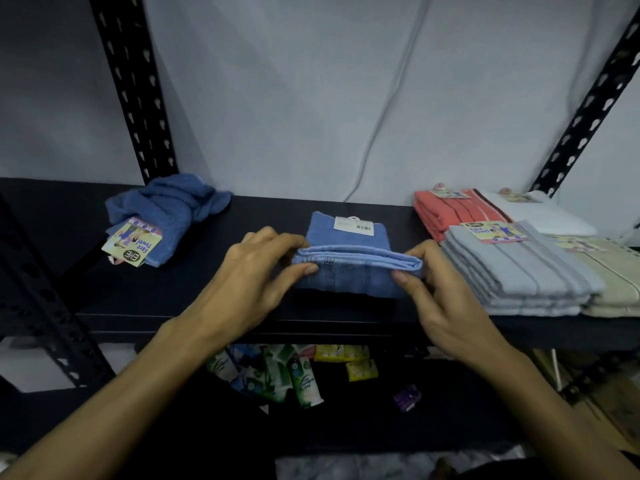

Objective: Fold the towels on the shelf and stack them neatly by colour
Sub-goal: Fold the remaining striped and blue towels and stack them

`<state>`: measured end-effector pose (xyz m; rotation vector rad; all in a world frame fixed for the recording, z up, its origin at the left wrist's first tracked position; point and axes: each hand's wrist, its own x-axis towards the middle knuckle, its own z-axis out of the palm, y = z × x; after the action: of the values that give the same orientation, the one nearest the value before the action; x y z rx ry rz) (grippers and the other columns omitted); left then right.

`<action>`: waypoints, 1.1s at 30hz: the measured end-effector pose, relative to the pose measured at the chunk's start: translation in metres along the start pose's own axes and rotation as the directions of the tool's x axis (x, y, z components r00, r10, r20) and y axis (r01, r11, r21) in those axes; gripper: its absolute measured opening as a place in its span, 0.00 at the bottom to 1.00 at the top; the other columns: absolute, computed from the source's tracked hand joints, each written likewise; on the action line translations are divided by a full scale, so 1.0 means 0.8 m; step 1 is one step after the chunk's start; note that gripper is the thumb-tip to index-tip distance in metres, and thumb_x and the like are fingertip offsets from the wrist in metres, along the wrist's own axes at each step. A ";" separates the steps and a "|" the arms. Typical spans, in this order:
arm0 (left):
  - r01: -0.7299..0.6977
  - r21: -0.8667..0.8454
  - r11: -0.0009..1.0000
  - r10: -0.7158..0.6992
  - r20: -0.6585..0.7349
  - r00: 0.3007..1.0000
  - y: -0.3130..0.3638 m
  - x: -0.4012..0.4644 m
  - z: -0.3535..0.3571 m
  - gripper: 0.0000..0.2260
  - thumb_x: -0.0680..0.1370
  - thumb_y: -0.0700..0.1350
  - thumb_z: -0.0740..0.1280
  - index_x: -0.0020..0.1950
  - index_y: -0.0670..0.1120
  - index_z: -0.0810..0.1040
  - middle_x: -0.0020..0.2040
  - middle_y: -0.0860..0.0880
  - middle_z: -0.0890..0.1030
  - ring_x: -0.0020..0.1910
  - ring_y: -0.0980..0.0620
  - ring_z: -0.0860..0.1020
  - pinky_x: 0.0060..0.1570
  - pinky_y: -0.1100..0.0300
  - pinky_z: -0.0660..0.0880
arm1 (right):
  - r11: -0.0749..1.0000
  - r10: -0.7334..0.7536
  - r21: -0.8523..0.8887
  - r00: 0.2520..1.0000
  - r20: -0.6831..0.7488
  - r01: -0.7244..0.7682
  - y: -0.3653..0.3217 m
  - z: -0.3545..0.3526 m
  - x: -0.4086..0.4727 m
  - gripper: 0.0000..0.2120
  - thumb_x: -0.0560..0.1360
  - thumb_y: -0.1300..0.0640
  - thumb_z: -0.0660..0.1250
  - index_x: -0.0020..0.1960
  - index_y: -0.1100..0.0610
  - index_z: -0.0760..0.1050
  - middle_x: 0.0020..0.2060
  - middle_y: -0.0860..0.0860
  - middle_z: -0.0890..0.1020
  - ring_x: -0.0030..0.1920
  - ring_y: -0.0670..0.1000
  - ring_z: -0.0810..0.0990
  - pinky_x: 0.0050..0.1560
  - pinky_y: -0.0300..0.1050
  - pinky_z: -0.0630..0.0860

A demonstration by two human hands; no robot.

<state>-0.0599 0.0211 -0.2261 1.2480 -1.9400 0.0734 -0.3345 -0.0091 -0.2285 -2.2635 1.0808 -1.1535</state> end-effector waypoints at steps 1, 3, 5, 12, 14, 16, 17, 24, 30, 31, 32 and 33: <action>-0.004 0.027 1.000 0.004 0.026 1.000 0.001 0.010 -0.004 0.16 0.78 0.58 0.67 0.59 0.49 0.81 0.43 0.53 0.78 0.42 0.51 0.76 0.44 0.65 0.69 | 1.000 -0.008 0.030 1.000 -0.012 0.008 0.001 -0.004 0.007 0.05 0.82 0.57 0.63 0.48 0.53 0.69 0.35 0.53 0.71 0.32 0.55 0.69 0.35 0.53 0.68; -0.021 0.069 0.997 0.015 0.087 0.996 0.000 0.031 -0.012 0.19 0.78 0.62 0.63 0.57 0.50 0.81 0.41 0.52 0.79 0.40 0.51 0.76 0.43 0.62 0.70 | 0.993 -0.010 0.115 0.999 -0.044 0.015 0.003 -0.014 0.024 0.05 0.81 0.60 0.66 0.47 0.55 0.72 0.38 0.53 0.76 0.37 0.57 0.74 0.40 0.54 0.72; -0.038 0.047 0.998 0.034 0.099 0.995 -0.003 0.052 -0.020 0.18 0.79 0.62 0.63 0.55 0.50 0.81 0.42 0.53 0.81 0.41 0.53 0.78 0.44 0.56 0.75 | 0.976 0.004 0.218 0.997 -0.076 0.013 0.003 -0.022 0.042 0.04 0.78 0.61 0.69 0.47 0.61 0.75 0.41 0.59 0.79 0.40 0.51 0.77 0.45 0.50 0.74; 0.161 -0.221 0.962 -0.121 0.184 0.976 -0.034 0.131 0.001 0.09 0.79 0.53 0.72 0.50 0.48 0.84 0.39 0.51 0.86 0.37 0.54 0.84 0.39 0.59 0.79 | 0.915 0.163 0.391 0.980 -0.118 -0.105 0.035 -0.030 0.113 0.08 0.77 0.61 0.71 0.49 0.68 0.79 0.42 0.67 0.82 0.41 0.50 0.78 0.43 0.46 0.73; 0.216 -0.279 0.936 -0.161 0.206 0.965 -0.053 0.150 0.023 0.07 0.78 0.50 0.73 0.49 0.47 0.85 0.37 0.51 0.86 0.33 0.52 0.84 0.36 0.62 0.79 | 0.904 0.249 0.383 0.963 -0.106 -0.191 0.058 -0.021 0.135 0.04 0.77 0.63 0.71 0.49 0.65 0.80 0.37 0.59 0.84 0.39 0.47 0.80 0.42 0.42 0.75; 0.264 -0.282 0.922 -0.204 0.225 0.953 -0.070 0.166 0.046 0.07 0.78 0.49 0.73 0.50 0.46 0.85 0.36 0.50 0.86 0.32 0.48 0.85 0.35 0.62 0.80 | 0.897 0.313 0.352 0.946 -0.078 -0.268 0.083 -0.010 0.154 0.03 0.77 0.62 0.72 0.46 0.62 0.80 0.35 0.53 0.85 0.37 0.45 0.80 0.41 0.41 0.76; 0.287 -0.271 0.919 -0.226 0.236 0.945 -0.078 0.171 0.057 0.07 0.79 0.49 0.72 0.50 0.46 0.85 0.37 0.50 0.86 0.33 0.49 0.85 0.34 0.62 0.80 | 0.889 0.349 0.338 0.935 -0.065 -0.308 0.094 -0.004 0.162 0.04 0.76 0.61 0.72 0.45 0.62 0.80 0.35 0.53 0.84 0.36 0.45 0.80 0.41 0.41 0.75; 0.309 -0.050 0.950 -0.264 0.401 0.877 -0.131 0.178 0.110 0.11 0.81 0.53 0.69 0.54 0.49 0.87 0.47 0.52 0.86 0.43 0.56 0.85 0.38 0.73 0.75 | 0.890 0.421 0.204 0.907 -0.027 -0.407 0.149 0.030 0.176 0.02 0.75 0.62 0.73 0.44 0.60 0.83 0.38 0.58 0.86 0.38 0.48 0.80 0.44 0.48 0.78; 0.312 -0.024 0.950 -0.280 0.378 0.882 -0.150 0.172 0.129 0.12 0.80 0.56 0.68 0.55 0.50 0.85 0.51 0.56 0.83 0.48 0.60 0.80 0.41 0.71 0.71 | 0.916 0.399 0.098 0.911 -0.101 -0.390 0.167 0.045 0.169 0.04 0.76 0.57 0.72 0.42 0.53 0.83 0.36 0.50 0.85 0.42 0.53 0.84 0.44 0.49 0.79; 0.262 0.007 0.965 -0.248 0.348 0.904 -0.152 0.173 0.132 0.12 0.80 0.56 0.68 0.54 0.50 0.85 0.54 0.56 0.80 0.49 0.60 0.78 0.44 0.68 0.71 | 0.915 0.401 0.085 0.910 -0.108 -0.394 0.169 0.046 0.171 0.05 0.76 0.56 0.71 0.42 0.53 0.83 0.36 0.49 0.85 0.42 0.52 0.84 0.44 0.48 0.79; 0.197 0.039 0.980 -0.199 0.315 0.928 -0.152 0.175 0.135 0.12 0.81 0.56 0.67 0.54 0.50 0.84 0.58 0.57 0.78 0.50 0.59 0.78 0.47 0.65 0.72 | 0.917 0.399 0.066 0.909 -0.119 -0.393 0.171 0.045 0.172 0.06 0.76 0.55 0.71 0.41 0.52 0.83 0.35 0.49 0.85 0.41 0.50 0.84 0.42 0.47 0.79; 0.139 0.071 0.988 -0.154 0.294 0.943 -0.152 0.177 0.138 0.12 0.81 0.56 0.66 0.53 0.50 0.84 0.60 0.57 0.77 0.51 0.58 0.78 0.50 0.61 0.74 | 0.919 0.393 0.035 0.911 -0.128 -0.392 0.173 0.046 0.174 0.06 0.77 0.55 0.71 0.41 0.52 0.83 0.35 0.48 0.85 0.40 0.48 0.83 0.40 0.44 0.78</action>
<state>-0.0561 -0.1940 -0.2511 1.5038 -2.1022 -0.1534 -0.3179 -0.2051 -0.2641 -1.8604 1.4956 -1.1411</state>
